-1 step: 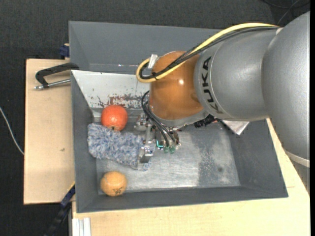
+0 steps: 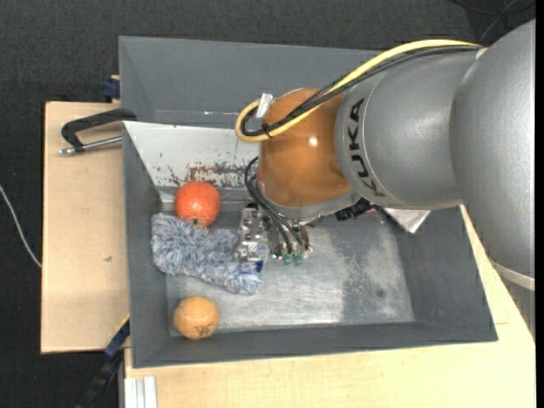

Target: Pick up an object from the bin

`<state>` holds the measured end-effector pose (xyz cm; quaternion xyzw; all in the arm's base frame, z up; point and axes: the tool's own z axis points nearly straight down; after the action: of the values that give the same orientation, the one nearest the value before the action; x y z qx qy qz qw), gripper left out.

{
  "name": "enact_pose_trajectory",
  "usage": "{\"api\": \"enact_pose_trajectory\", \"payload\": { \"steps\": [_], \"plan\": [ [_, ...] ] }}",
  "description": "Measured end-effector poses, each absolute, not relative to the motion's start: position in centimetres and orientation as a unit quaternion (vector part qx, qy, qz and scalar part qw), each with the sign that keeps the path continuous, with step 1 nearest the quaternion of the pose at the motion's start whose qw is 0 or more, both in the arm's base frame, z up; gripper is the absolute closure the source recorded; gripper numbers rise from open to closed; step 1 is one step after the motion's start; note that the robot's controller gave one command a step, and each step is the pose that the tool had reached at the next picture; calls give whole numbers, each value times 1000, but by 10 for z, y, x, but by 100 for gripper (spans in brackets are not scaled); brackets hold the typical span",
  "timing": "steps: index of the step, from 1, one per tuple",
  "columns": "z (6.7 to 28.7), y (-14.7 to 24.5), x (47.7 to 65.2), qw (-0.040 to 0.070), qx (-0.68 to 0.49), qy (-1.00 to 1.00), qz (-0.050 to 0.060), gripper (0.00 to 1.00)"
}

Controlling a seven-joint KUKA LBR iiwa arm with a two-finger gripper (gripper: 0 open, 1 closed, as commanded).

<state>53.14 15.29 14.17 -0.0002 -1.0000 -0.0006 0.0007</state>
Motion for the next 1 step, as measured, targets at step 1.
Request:
{"api": "enact_pose_trajectory", "payload": {
  "steps": [1],
  "plan": [
    [142, 153, 531, 1, 0, -1000, -1, 100]
  ]
}}
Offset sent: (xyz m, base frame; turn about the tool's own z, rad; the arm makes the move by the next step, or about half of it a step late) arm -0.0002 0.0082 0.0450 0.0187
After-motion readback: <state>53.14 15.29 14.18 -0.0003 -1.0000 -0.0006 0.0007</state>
